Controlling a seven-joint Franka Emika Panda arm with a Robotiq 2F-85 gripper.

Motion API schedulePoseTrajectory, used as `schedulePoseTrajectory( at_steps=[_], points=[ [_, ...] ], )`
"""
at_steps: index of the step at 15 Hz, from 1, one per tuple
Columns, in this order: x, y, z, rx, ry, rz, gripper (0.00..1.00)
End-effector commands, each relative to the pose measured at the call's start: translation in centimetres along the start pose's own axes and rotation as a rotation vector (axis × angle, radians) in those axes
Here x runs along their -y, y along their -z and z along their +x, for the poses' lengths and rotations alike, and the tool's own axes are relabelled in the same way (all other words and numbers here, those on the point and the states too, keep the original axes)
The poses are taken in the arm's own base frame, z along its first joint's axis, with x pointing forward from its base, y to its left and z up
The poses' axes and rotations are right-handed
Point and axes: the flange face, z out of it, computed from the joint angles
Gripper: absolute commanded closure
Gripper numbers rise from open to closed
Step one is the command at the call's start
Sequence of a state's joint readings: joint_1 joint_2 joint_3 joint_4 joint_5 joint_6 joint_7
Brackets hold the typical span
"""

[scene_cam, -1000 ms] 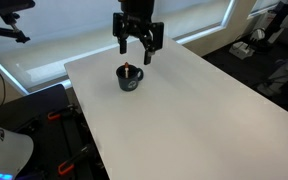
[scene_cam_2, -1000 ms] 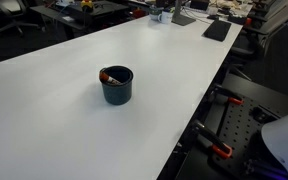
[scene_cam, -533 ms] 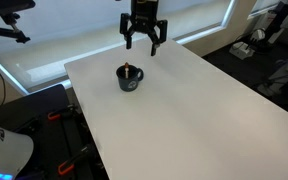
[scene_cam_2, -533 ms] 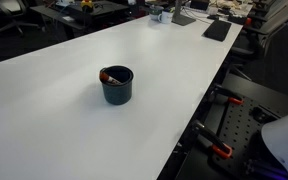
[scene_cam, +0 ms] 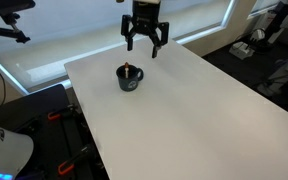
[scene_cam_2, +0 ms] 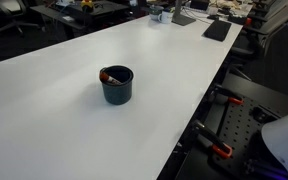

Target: Remove the red marker from the dark green mug.

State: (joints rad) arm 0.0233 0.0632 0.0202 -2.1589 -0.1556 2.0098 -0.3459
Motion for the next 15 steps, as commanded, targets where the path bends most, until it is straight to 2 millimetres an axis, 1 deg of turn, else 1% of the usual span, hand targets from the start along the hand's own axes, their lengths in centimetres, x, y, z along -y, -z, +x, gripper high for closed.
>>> schedulePoseTrajectory(
  at_steps=[1, 7, 11, 15],
  points=[
    [-0.3, 0.1, 0.8, 0.005, 0.028, -0.001, 0.00],
    [0.2, 0.5, 3.5, 0.014, 0.123, -0.010, 0.00],
    [2.0, 0.4, 5.5, 0.017, 0.230, -0.011, 0.00],
    [4.3, -0.3, 6.8, 0.023, 0.340, -0.002, 0.00]
  ],
)
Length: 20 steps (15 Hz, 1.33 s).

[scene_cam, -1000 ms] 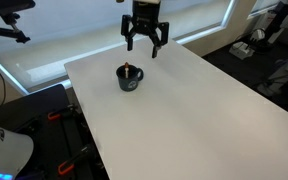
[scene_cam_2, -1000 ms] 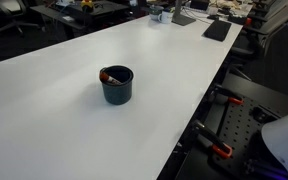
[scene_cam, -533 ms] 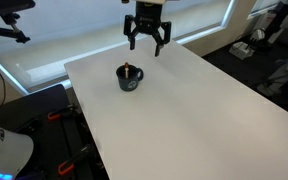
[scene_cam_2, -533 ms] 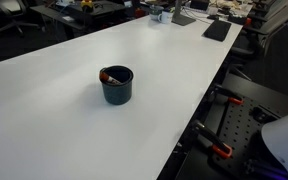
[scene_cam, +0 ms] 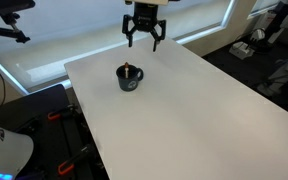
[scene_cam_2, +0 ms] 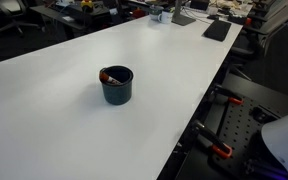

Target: Remove the red marker from the dark green mug.

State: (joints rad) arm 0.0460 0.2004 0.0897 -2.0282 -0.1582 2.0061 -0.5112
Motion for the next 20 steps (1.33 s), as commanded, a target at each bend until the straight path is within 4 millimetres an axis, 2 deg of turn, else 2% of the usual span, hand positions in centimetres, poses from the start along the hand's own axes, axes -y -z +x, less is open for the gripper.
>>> schedulePoseTrajectory(
  at_steps=[1, 5, 7, 14, 20],
  points=[
    [1.4, 0.0, 1.6, 0.026, 0.108, 0.009, 0.00],
    [2.6, -0.7, 2.1, 0.030, 0.186, 0.023, 0.00],
    [2.8, -0.7, 1.7, 0.029, 0.188, 0.024, 0.00],
    [2.5, -1.1, 2.0, 0.021, 0.170, 0.014, 0.00],
    [1.2, -2.1, 4.1, 0.017, 0.264, 0.041, 0.00]
  ],
)
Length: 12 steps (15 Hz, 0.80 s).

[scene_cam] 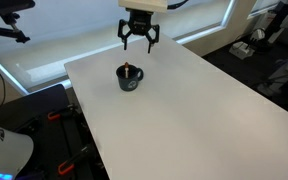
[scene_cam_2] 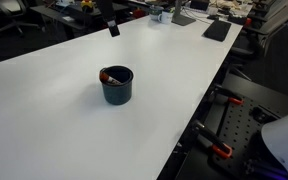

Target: Remove the red marker from the dark green mug.

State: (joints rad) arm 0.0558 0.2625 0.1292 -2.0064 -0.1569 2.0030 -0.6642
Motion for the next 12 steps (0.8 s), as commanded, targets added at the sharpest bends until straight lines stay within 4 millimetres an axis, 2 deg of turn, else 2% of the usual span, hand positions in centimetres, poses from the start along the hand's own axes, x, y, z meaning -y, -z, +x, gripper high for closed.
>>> schedulePoseTrajectory(
  at_steps=[1, 6, 9, 12],
  points=[
    [-1.2, -0.2, 1.9, -0.006, 0.081, 0.015, 0.00],
    [-1.2, -1.1, 4.8, -0.003, 0.197, 0.037, 0.00],
    [-0.3, -2.0, 6.3, 0.002, 0.257, 0.058, 0.00],
    [0.9, -2.8, 6.8, 0.000, 0.287, 0.073, 0.00]
  ],
)
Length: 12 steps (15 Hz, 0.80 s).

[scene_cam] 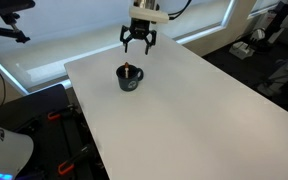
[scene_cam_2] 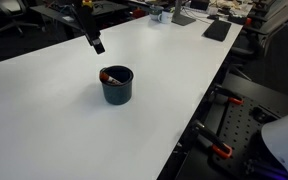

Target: Remove the red marker from the dark green mug.

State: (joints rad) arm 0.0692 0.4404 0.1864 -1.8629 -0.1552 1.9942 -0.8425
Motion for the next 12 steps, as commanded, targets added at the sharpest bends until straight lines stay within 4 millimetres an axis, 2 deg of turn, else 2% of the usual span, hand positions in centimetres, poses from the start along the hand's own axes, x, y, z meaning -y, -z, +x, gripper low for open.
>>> schedulePoseTrajectory(
  at_steps=[1, 9, 12],
  points=[
    [0.9, 0.0, 0.9, -0.003, 0.042, 0.032, 0.00],
    [0.6, -0.4, 0.9, 0.005, 0.018, 0.013, 0.00],
    [0.4, -1.5, 1.5, 0.006, 0.038, 0.037, 0.00]
  ],
)
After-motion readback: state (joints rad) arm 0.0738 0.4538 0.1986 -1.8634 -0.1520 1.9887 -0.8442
